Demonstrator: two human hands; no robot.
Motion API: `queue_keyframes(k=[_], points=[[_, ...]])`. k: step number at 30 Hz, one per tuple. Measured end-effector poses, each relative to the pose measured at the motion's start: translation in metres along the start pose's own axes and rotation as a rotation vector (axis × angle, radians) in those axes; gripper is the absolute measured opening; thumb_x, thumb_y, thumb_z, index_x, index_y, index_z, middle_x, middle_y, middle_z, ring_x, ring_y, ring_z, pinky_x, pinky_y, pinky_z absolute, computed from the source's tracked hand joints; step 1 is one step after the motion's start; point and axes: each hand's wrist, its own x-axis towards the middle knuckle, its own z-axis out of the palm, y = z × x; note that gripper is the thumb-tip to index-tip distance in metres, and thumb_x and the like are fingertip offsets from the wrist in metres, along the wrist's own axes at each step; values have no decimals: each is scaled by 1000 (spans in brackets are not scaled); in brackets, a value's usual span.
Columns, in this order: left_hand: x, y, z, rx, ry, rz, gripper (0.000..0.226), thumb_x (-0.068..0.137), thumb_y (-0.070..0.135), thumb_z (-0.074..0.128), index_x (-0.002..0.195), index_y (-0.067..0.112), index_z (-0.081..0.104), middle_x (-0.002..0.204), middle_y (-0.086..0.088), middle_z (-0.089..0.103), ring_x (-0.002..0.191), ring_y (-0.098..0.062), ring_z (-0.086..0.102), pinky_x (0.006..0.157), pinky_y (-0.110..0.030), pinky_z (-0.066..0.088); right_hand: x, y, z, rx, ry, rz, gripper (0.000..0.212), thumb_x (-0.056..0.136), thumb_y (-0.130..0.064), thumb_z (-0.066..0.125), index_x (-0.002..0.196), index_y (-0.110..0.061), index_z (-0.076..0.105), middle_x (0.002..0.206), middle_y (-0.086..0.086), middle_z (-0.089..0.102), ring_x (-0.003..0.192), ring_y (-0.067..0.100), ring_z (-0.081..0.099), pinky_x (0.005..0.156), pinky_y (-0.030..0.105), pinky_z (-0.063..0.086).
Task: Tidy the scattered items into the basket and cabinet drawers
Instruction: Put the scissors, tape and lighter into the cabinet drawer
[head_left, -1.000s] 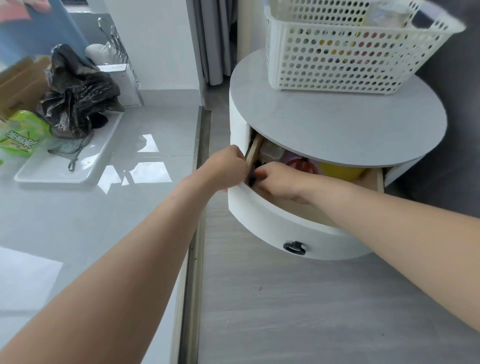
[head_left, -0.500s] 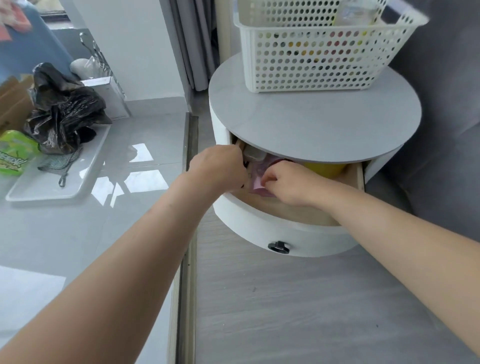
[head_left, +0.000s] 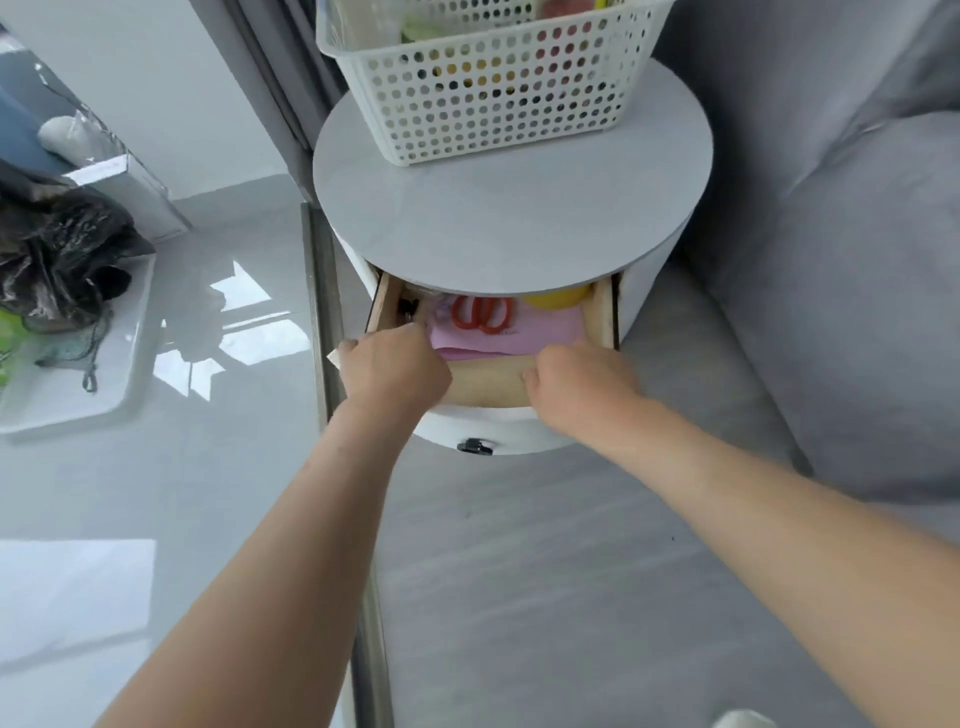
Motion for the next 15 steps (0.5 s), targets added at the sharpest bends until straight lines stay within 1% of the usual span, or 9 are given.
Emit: queue_keyframes(k=[2, 3, 4, 5, 7, 9, 10, 12, 15], points=[[-18, 12, 3, 1, -39, -6, 10, 83, 21, 44, 84, 19, 53, 80, -3, 58, 102, -31, 54, 111, -45, 24, -15, -2, -1, -11, 90, -40, 39, 102, -35, 36, 82, -16, 63, 85, 5, 66, 88, 30, 61, 72, 34, 29], [-27, 18, 5, 6, -74, -5, 16, 86, 26, 43, 89, 17, 56, 90, -6, 63, 107, -32, 54, 117, -49, 16, -23, -2, -2, 7, 82, -47, 41, 103, -36, 34, 86, -16, 66, 90, 6, 68, 91, 30, 60, 78, 36, 30], [-36, 23, 2, 12, -105, -1, 23, 89, 30, 42, 97, 15, 58, 99, -9, 64, 111, -33, 53, 118, -51, 13, -31, 1, -7, 45, 59, -53, 40, 102, -35, 35, 88, -15, 66, 91, 7, 68, 92, 30, 59, 84, 38, 32], [-45, 26, -2, 10, -124, 8, 30, 91, 33, 40, 105, 13, 58, 105, -11, 64, 113, -34, 52, 118, -51, 14, -41, 4, -11, 96, 53, -63, 37, 102, -33, 37, 88, -14, 65, 91, 7, 68, 92, 30, 58, 91, 39, 33], [-62, 30, -13, 13, -187, 52, 37, 94, 38, 37, 112, 11, 55, 112, -13, 63, 115, -36, 52, 112, -49, 25, -64, 12, -25, 167, 76, -54, 28, 98, -24, 42, 84, -10, 63, 89, 9, 66, 92, 31, 57, 98, 41, 35], [-79, 36, -35, 38, -307, 98, 39, 97, 39, 36, 117, 10, 52, 118, -16, 60, 117, -36, 49, 104, -47, 34, -96, 23, -47, 189, 79, 23, 18, 92, -15, 46, 85, -9, 62, 90, 9, 64, 94, 31, 57, 96, 38, 36], [-88, 39, -48, 36, -352, 94, 40, 98, 38, 36, 120, 9, 50, 121, -17, 57, 119, -36, 47, 101, -47, 36, -113, 27, -57, 196, 63, 77, 16, 90, -13, 47, 91, -8, 63, 93, 9, 64, 96, 31, 57, 95, 37, 37], [-108, 53, -80, 37, -404, 79, 38, 97, 35, 39, 122, 7, 47, 124, -18, 54, 120, -37, 45, 98, -47, 40, -153, 40, -83, 241, -14, 252, 21, 89, -14, 47, 103, -7, 61, 103, 11, 63, 101, 32, 57, 89, 37, 40], [-150, 96, -131, 88, -482, 152, 36, 93, 25, 41, 124, 8, 45, 125, -17, 52, 119, -36, 45, 95, -46, 42, -224, 66, -120, 395, -152, 563, 19, 91, -16, 46, 105, -6, 55, 110, 16, 57, 105, 36, 54, 82, 37, 43]])
